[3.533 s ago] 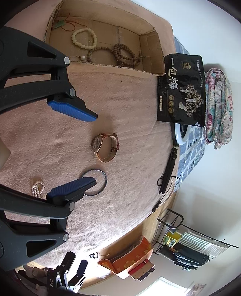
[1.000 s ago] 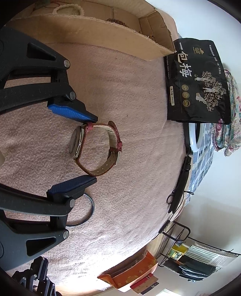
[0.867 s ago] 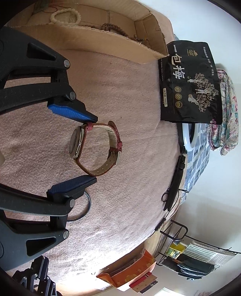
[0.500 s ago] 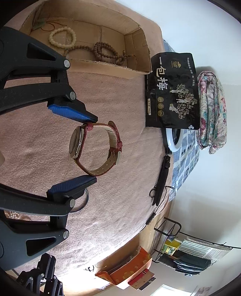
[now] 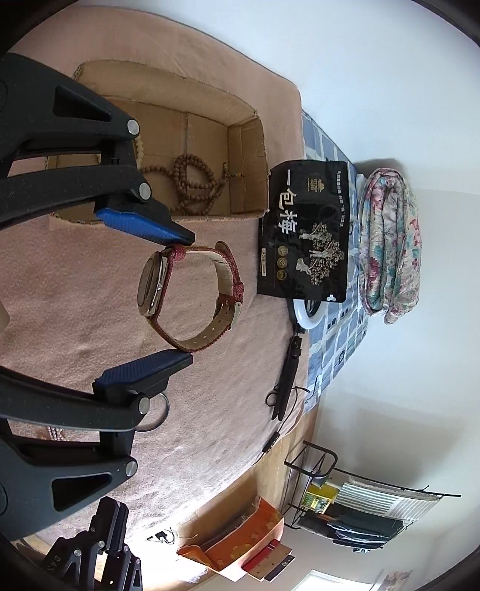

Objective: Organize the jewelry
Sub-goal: 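Carry the wristwatch with the left tool over the box while the right tool carries the pearl, then open both tools over the box to drop the wristwatch and pearl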

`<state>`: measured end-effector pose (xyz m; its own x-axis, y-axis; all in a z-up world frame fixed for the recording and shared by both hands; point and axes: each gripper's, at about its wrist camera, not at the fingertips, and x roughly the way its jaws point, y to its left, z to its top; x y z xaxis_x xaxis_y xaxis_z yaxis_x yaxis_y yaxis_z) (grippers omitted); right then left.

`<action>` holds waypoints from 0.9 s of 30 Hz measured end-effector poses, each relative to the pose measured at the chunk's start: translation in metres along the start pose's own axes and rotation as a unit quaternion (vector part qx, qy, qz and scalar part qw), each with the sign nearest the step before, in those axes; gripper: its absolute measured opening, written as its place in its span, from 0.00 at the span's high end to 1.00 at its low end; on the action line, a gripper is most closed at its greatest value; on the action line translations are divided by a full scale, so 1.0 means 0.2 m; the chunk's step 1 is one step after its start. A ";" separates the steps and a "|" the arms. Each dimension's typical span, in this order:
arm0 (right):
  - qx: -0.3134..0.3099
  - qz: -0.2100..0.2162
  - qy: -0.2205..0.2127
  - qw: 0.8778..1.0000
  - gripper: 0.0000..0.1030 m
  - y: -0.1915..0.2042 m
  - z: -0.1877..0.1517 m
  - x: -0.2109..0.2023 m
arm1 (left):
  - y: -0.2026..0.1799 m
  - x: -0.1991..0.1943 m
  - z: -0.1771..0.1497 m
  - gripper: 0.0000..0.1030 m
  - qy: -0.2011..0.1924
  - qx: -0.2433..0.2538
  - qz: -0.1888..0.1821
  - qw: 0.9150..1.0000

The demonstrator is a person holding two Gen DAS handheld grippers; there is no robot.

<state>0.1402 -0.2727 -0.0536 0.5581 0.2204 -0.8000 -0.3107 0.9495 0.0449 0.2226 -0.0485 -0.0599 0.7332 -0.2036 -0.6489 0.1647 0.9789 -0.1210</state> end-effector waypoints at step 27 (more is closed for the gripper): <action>-0.053 0.070 -0.044 0.995 0.94 0.59 0.34 0.14 | 0.59 -0.27 -0.02 0.43 -0.010 -0.049 0.060 0.997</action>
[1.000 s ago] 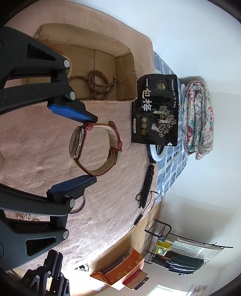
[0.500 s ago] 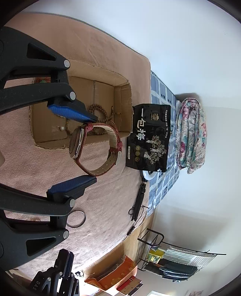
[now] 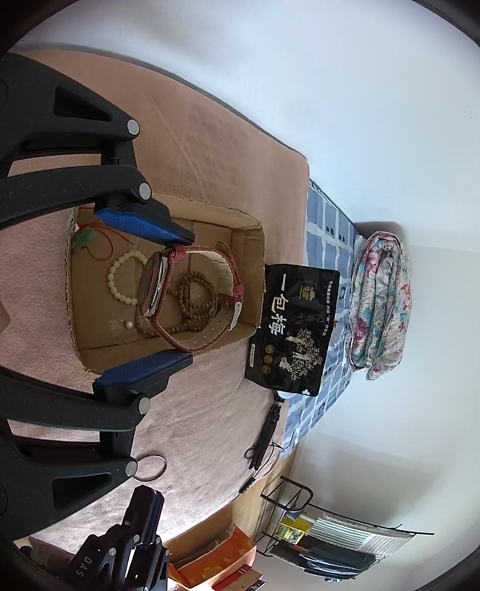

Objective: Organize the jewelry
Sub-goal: 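Open both tools over the box to drop the wristwatch and pearl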

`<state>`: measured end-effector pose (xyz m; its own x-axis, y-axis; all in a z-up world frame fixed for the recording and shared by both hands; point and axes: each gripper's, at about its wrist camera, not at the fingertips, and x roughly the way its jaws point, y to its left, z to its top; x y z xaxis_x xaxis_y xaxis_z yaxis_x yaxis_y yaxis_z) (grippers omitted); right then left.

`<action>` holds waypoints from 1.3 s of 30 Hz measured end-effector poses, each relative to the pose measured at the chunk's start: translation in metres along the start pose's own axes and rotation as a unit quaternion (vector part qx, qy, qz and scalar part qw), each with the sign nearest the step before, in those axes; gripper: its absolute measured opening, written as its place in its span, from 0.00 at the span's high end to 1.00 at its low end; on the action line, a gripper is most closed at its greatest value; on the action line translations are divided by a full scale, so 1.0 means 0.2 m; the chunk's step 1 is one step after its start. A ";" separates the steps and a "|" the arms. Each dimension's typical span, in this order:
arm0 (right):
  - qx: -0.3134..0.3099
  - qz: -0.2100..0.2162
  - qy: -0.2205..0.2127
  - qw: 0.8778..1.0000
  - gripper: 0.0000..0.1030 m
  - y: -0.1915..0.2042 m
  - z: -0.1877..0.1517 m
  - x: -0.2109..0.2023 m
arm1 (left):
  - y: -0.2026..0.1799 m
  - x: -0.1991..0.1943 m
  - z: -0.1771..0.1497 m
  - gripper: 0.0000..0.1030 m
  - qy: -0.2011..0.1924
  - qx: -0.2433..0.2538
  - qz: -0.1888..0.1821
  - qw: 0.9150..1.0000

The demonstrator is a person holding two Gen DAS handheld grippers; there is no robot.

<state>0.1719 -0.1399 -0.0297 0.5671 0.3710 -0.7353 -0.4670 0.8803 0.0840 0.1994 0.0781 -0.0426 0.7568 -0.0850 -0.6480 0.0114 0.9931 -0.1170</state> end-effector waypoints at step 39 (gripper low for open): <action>0.004 0.020 -0.012 1.000 0.41 0.16 0.33 0.52 | 0.20 0.14 -0.08 0.38 0.050 -0.003 0.019 0.999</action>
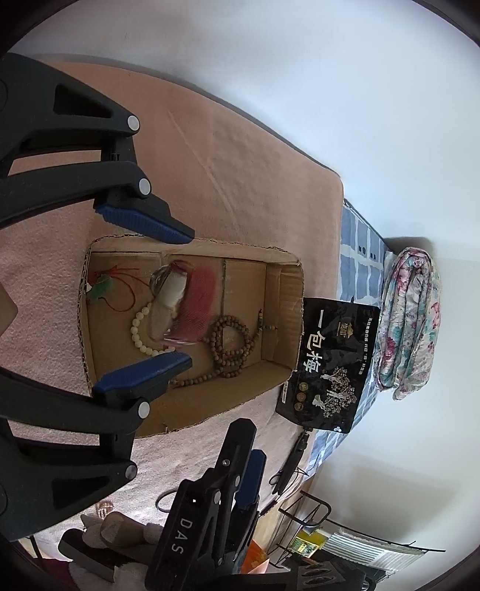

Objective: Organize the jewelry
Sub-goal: 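Open both tools over the box to drop the wristwatch and pearl, then move the left tool to the blue bangle while the right tool moves to the pearl necklace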

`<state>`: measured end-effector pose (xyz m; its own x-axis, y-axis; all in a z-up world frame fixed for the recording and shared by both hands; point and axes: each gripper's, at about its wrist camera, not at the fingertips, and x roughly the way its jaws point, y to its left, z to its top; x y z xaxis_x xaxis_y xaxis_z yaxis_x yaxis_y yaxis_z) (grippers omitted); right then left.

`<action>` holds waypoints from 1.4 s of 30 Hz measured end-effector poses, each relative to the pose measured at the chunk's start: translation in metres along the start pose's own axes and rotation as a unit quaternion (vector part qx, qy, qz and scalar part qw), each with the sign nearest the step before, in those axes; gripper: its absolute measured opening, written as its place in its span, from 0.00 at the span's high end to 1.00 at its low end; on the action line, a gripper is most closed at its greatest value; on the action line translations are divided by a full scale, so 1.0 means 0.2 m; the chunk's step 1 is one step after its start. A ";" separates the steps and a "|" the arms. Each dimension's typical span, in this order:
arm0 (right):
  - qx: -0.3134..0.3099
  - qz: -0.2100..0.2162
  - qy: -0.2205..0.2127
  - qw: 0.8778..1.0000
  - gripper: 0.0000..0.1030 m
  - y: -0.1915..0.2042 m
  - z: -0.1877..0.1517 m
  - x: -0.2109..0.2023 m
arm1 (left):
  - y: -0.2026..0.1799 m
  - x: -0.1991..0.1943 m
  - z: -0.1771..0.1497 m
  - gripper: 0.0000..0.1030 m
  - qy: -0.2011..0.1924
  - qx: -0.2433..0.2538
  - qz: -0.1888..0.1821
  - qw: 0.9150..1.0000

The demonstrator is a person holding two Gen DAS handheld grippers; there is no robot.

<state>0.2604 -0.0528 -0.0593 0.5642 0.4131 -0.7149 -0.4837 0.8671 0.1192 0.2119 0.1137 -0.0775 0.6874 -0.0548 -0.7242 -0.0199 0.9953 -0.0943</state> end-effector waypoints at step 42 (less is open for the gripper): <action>0.007 -0.038 -0.064 0.997 0.12 -0.05 0.02 -0.37 | -0.19 -0.29 0.05 0.27 -0.062 0.027 -0.008 0.998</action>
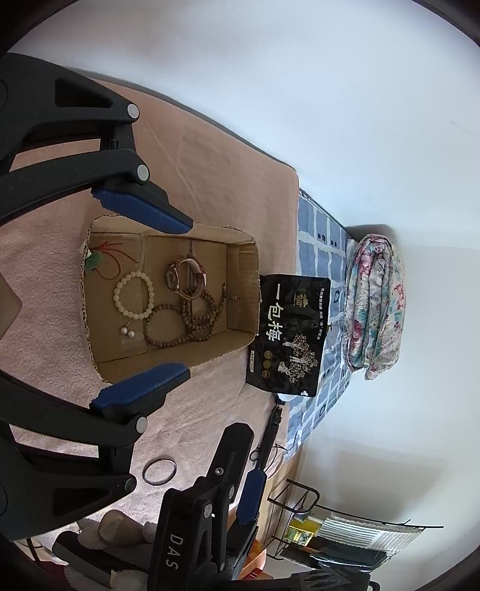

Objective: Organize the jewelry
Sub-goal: 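Move the left tool to the blue bangle while the right tool moves to the pearl necklace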

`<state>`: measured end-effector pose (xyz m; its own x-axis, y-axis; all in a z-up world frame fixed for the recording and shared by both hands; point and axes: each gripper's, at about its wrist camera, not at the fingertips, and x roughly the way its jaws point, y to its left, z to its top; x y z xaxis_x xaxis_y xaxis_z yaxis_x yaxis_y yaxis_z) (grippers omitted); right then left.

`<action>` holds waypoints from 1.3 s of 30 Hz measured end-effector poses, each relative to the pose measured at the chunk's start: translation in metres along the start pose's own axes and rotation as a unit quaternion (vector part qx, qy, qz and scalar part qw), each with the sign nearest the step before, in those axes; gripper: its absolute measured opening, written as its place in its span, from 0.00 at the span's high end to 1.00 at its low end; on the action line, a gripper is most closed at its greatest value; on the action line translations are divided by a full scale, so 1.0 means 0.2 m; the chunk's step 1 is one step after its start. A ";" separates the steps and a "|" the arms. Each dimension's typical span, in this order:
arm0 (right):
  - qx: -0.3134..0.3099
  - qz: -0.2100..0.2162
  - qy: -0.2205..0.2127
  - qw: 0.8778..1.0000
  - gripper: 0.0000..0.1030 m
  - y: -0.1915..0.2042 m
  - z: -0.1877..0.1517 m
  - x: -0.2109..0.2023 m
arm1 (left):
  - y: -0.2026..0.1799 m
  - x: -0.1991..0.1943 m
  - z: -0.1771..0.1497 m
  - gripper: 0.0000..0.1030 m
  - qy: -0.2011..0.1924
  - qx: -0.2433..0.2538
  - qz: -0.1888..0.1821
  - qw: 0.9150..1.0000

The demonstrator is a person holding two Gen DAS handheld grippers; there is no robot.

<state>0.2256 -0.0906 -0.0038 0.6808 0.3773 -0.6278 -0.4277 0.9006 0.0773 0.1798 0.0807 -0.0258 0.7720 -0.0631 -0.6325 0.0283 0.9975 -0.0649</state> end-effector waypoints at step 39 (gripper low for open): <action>0.085 -0.120 -0.013 0.989 0.00 -0.79 -0.30 -0.56 | -0.66 -0.04 -0.14 0.27 0.011 0.082 -0.085 0.993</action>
<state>0.1809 -0.2885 0.0087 0.7666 0.1526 -0.6238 -0.1482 0.9872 0.0593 0.1521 -0.0522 -0.0325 0.7339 -0.2293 -0.6394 0.2615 0.9641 -0.0456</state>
